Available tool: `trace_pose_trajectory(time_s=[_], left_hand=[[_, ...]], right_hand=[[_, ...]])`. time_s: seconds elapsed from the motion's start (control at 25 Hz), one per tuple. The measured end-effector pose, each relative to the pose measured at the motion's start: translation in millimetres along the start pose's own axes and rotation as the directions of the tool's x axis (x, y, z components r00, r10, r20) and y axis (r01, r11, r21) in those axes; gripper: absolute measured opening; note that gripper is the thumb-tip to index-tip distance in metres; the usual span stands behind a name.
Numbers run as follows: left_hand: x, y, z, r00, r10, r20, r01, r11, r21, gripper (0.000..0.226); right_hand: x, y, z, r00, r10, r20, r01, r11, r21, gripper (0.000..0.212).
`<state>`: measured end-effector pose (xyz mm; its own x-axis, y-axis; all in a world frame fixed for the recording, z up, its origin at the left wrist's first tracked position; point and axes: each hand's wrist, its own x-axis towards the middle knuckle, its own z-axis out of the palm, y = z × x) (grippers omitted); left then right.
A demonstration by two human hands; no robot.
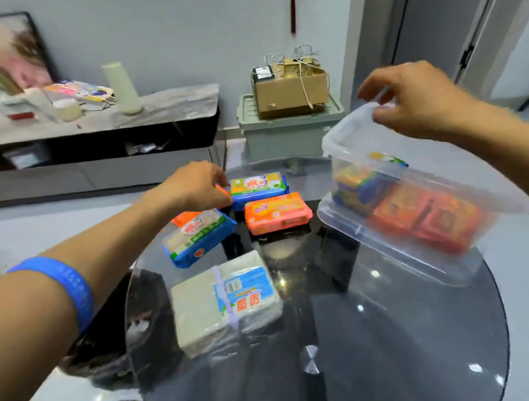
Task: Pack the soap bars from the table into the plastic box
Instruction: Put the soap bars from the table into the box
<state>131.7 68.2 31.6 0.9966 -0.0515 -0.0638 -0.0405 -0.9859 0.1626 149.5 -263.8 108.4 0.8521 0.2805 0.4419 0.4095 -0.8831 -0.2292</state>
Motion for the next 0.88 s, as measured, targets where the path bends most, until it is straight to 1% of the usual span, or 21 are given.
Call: trace_pose_trajectory(time_s=[0.04, 0.08, 0.12, 0.16, 0.2, 0.24, 0.28, 0.36, 0.4, 0.48, 0.56, 0.6, 0.72, 0.88], left_hand=[[-10, -15, 8, 0.997, -0.053, 0.048, 0.048, 0.994, 0.1, 0.05], [-19, -27, 17, 0.989, -0.108, 0.1, 0.091, 0.982, 0.167, 0.058], [-26, -36, 28, 0.978, -0.155, 0.142, 0.126, 0.973, 0.194, 0.06], [-33, -41, 36, 0.971, -0.18, 0.159, 0.148, 0.97, 0.193, 0.06], [-37, -44, 44, 0.972, -0.183, 0.151, 0.155, 0.972, 0.178, 0.057], [-39, -45, 51, 0.978, -0.168, 0.125, 0.146, 0.975, 0.164, 0.055], [-40, -47, 57, 0.985, -0.148, 0.092, 0.132, 0.979, 0.157, 0.054], [-38, -51, 64, 0.99, -0.137, 0.036, 0.132, 0.984, 0.122, 0.052], [-36, -53, 66, 0.99, -0.143, 0.018, 0.141, 0.986, 0.091, 0.052], [-32, -57, 69, 0.988, -0.156, 0.002, 0.156, 0.987, 0.034, 0.053], [-30, -60, 70, 0.989, -0.149, -0.005, 0.149, 0.989, 0.009, 0.052], [-29, -62, 72, 0.99, -0.143, -0.01, 0.143, 0.99, -0.005, 0.051], [-30, -66, 78, 0.991, -0.131, -0.039, 0.13, 0.991, -0.033, 0.047], [-35, -65, 75, 0.989, -0.141, -0.039, 0.14, 0.99, -0.034, 0.048]], right_hand=[[-4, -26, -1, 0.992, -0.039, -0.124, 0.051, 0.994, 0.101, 0.029], [-10, -55, 3, 0.989, -0.074, -0.129, 0.102, 0.968, 0.229, 0.024], [-16, -80, 13, 0.993, -0.112, -0.036, 0.117, 0.924, 0.365, 0.019], [-23, -101, 26, 0.983, -0.147, 0.11, 0.083, 0.89, 0.448, 0.016], [-28, -114, 43, 0.95, -0.168, 0.262, 0.033, 0.89, 0.454, 0.018], [-32, -120, 61, 0.908, -0.166, 0.384, 0.002, 0.92, 0.392, 0.025], [-34, -119, 80, 0.876, -0.15, 0.458, 0.011, 0.956, 0.292, 0.032], [-34, -112, 110, 0.853, -0.11, 0.51, 0.085, 0.994, 0.072, 0.043], [-33, -109, 121, 0.852, -0.092, 0.515, 0.105, 0.994, 0.003, 0.047], [-29, -105, 142, 0.833, -0.057, 0.551, 0.12, 0.99, -0.079, 0.056], [-28, -103, 160, 0.805, -0.021, 0.593, 0.133, 0.98, -0.147, 0.061], [-27, -102, 166, 0.803, -0.002, 0.596, 0.122, 0.979, -0.163, 0.061], [-24, -102, 176, 0.819, 0.033, 0.572, 0.074, 0.984, -0.163, 0.058], [-32, -101, 174, 0.783, 0.1, 0.613, 0.01, 0.985, -0.173, 0.067]])
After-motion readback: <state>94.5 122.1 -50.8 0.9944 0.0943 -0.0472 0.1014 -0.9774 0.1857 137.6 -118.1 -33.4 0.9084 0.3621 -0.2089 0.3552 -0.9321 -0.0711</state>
